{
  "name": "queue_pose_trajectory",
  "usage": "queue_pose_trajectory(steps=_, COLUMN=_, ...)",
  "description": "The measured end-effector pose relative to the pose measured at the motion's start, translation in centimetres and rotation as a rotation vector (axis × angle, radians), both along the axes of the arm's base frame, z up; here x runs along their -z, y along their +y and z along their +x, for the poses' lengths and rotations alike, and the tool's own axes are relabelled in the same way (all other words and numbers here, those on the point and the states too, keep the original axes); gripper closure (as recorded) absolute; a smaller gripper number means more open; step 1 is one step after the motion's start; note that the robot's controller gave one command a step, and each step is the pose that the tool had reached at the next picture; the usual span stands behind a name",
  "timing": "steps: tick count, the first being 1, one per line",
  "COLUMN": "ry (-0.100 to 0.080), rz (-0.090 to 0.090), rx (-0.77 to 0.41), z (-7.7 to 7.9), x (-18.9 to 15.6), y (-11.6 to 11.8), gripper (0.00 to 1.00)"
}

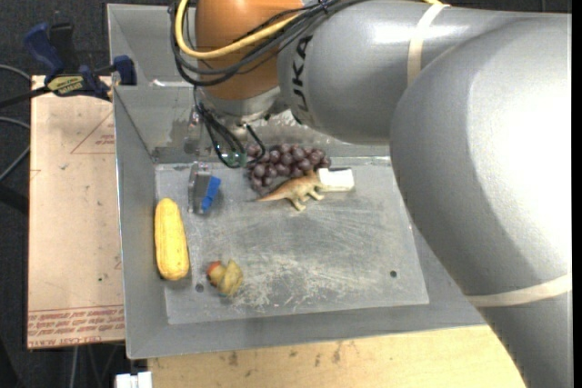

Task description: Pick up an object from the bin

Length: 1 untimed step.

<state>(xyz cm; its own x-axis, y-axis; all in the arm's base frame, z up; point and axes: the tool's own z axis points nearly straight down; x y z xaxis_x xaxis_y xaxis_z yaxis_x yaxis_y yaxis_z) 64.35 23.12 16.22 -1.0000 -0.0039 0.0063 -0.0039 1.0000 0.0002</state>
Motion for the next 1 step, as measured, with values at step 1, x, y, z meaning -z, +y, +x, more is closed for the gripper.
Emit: queue_pose_trajectory(steps=1, ry=-0.008, rz=0.002, rx=0.003, z=0.2, x=-0.56, y=-0.08, gripper=0.0)
